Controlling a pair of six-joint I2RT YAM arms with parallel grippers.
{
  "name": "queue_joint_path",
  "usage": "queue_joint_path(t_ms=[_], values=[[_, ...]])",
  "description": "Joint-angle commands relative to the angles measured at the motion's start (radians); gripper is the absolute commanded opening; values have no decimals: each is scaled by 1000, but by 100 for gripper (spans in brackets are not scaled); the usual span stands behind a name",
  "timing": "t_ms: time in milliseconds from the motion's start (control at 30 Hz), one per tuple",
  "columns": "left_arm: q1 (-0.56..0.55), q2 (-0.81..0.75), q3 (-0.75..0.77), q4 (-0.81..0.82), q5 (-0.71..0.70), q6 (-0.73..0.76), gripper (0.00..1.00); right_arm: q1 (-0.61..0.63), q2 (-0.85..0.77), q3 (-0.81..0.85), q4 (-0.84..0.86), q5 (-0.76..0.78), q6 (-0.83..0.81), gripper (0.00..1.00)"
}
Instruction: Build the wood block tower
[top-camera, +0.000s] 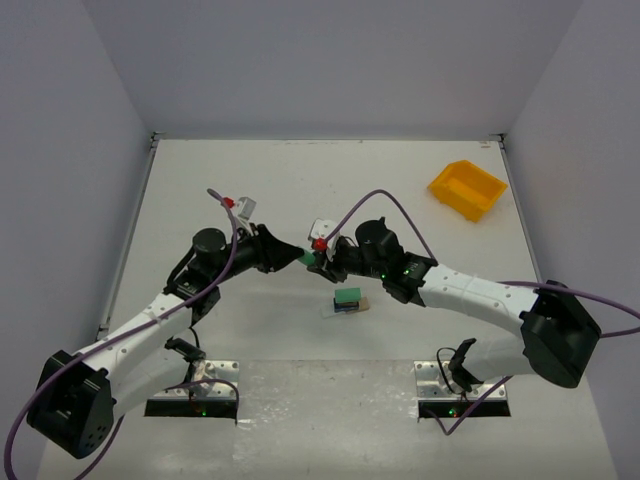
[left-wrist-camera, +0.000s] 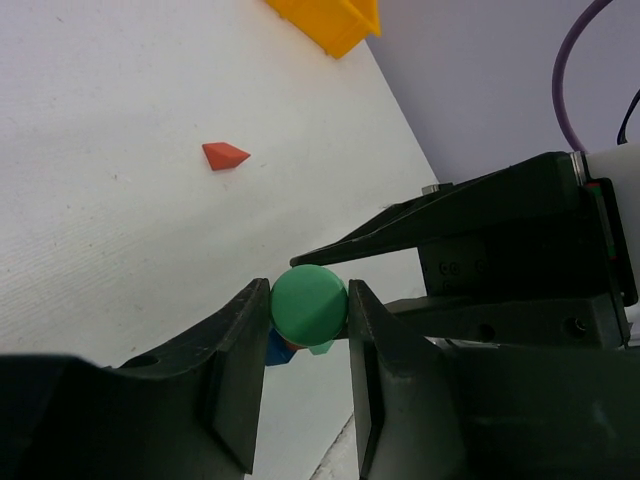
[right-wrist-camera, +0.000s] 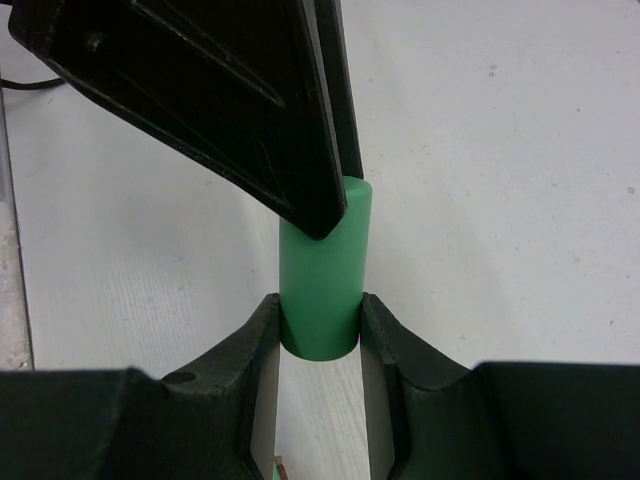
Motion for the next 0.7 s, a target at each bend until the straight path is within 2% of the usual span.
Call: queue_joint_path(t_ms=[0,67,100,133,233,300,500,667], values=[[-48,-19,25,58,-24,26,0,-5,2,34,45,22,19,46],[-92,-27,59,2,-81,59,0,-6,3,46,30,40,20,74],[-112,-31,80,-29,-121,73,0,-11,2,51,17,42,20,92],[-136,-35,97,-52,-177,81,0,-15,1,58,6,31,17,98],[-191,-28,163,-146,-313,111,0,-40,8,106,-74,2,-2,99],[-227,-13,189,-184,-360,123,0,-91,16,147,-144,-79,-6,99],[-239,37,246,-239,-425,130,0,-231,-35,198,-326,-372,-125,99],[-242,66,306,-288,-484,160,0,-346,-171,145,-344,-419,-262,99]])
